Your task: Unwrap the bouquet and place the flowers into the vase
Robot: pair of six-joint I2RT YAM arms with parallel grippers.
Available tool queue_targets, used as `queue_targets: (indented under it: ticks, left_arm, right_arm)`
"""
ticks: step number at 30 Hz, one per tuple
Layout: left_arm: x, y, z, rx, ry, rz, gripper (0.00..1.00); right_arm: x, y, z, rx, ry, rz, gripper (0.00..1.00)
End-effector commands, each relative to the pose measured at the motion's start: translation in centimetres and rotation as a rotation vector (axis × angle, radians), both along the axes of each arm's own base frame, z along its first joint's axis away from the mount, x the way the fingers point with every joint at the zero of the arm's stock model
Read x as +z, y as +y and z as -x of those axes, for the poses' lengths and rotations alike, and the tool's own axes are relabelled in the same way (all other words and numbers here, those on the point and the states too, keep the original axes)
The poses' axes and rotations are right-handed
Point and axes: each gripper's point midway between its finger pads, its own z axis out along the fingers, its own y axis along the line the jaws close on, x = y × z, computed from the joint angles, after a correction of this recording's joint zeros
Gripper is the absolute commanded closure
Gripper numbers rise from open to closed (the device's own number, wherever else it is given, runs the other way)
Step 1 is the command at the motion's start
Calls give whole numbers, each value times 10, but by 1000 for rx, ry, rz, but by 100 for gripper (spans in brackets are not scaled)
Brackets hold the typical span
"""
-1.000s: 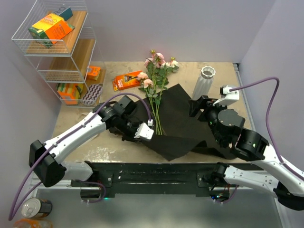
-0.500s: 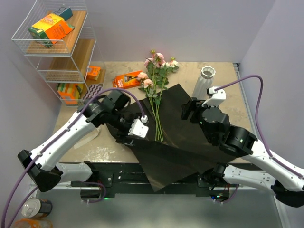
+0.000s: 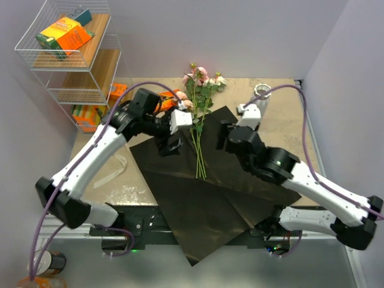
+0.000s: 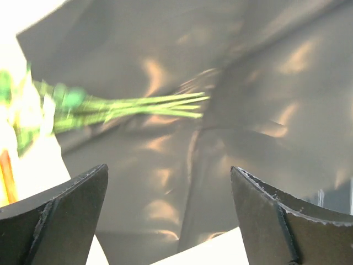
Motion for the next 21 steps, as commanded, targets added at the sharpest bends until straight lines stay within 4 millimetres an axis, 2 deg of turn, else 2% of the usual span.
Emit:
queue_targets:
  ticks: [1,2,3,5,6,8,9,10,12,13,15,16,17,18,19,20,21]
  left_arm:
    - [-37,15,-88,390,138,-13,4]
    - [-39,17,-105,436,110,15,4]
    - [-56,30,-115,500,125,-9,4]
    - [-66,35,-129,539,88,-1,3]
    - [-82,45,-131,575,96,-36,4]
    - [-95,53,-137,604,94,-53,3]
    - [-112,62,-138,636,127,-76,4]
    - [-120,67,-140,656,145,-85,4]
    - [-137,78,-145,702,192,-103,5]
    - [-141,80,-145,708,202,-109,6]
    - [-151,87,-148,732,204,-128,7]
    - [-152,88,-149,738,197,-131,7]
    - [-154,90,-150,747,187,-135,7]
    - [-155,92,-151,751,178,-135,7]
    - [-155,93,-151,750,174,-134,7]
    - [-157,94,-152,752,173,-134,7]
    - [-158,97,-152,753,172,-139,7]
  right_arm:
    - [-6,36,-30,47,45,27,26]
    - [-9,42,-47,37,41,10,29]
    - [-12,51,-53,67,48,-5,31]
    - [-7,57,-74,69,17,-21,38]
    - [-21,67,-83,80,35,4,40]
    - [-23,81,-98,121,15,26,43]
    - [-39,91,-105,137,33,60,44]
    - [-43,100,-111,168,35,75,45]
    - [-53,106,-128,176,47,80,48]
    - [-73,113,-139,185,78,100,49]
    - [-85,118,-158,198,102,94,49]
    - [-110,122,-168,201,145,118,49]
    - [-122,121,-176,205,174,128,51]
    - [-120,125,-186,206,167,127,51]
    - [-143,125,-195,198,207,149,52]
    - [-149,124,-199,196,221,159,53]
    - [-146,129,-207,200,212,149,54]
